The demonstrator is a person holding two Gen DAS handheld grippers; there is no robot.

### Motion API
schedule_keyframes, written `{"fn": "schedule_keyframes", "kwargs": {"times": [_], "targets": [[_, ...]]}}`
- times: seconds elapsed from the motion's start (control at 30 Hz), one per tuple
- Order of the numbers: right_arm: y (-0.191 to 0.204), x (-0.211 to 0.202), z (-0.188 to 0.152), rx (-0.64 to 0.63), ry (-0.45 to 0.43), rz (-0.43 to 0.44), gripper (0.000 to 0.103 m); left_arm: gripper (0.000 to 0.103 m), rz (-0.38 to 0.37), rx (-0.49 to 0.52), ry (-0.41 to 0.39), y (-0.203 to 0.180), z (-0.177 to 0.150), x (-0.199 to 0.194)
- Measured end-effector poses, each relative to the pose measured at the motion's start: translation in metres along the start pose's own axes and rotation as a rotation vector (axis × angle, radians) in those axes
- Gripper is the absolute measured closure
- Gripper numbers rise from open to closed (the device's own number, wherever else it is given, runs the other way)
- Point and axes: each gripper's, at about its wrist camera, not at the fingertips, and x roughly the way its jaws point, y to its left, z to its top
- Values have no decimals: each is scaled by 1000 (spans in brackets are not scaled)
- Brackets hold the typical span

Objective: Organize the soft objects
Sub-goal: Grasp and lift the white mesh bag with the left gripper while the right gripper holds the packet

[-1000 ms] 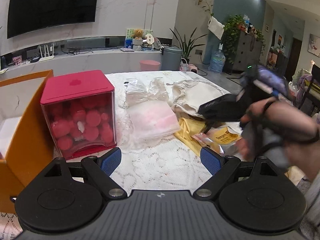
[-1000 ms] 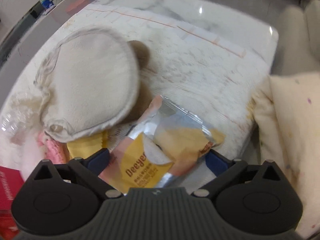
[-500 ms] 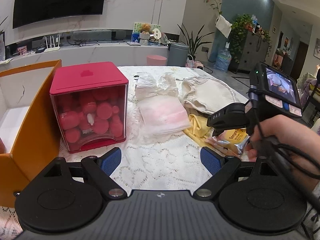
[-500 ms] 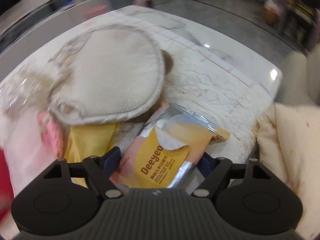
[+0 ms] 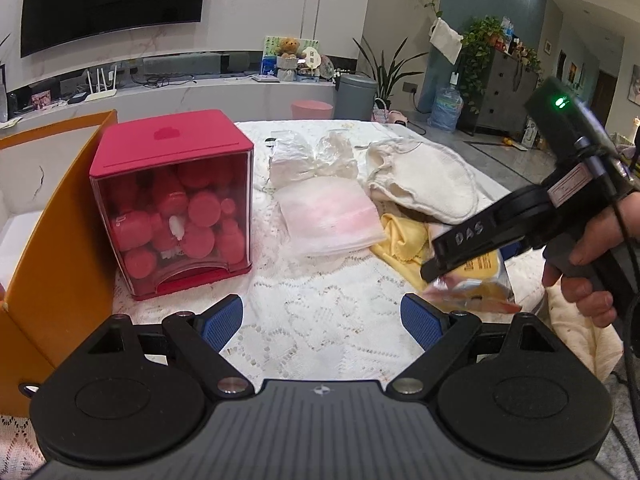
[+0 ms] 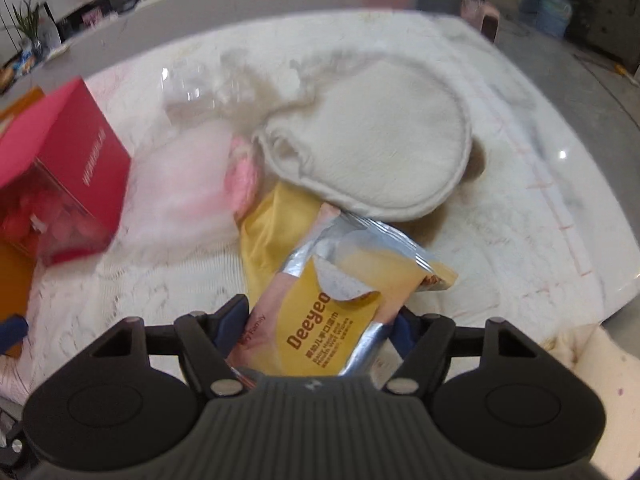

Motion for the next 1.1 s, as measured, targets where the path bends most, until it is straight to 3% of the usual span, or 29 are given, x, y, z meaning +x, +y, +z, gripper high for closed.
{"fn": "schedule_keyframes", "kwargs": {"times": [0.17,0.33,0.5,0.6,0.87,1.0,1.1], "targets": [[1,18,3,3,37,-66,33,0,-18,13,-45,1,-6,3],[-11,-24,5,86,-108,-37,33,0,-1,53,-131,-17,2,11],[-31,-38,8,166,-168,-10,33,0,-45,43,-120,-38,22,37],[-49,-37,7,205,-176,-19,33,0,15,73,-158,-50,30,56],[-75,-38,6,292,-185,-17,34,0,205,93,-137,-57,37,111],[-67,-37,9,253,-189,10,34,0,193,8,-86,-49,34,126],[-64,-36,11,259,-192,61,34,0,164,-50,-108,-42,28,128]]}}
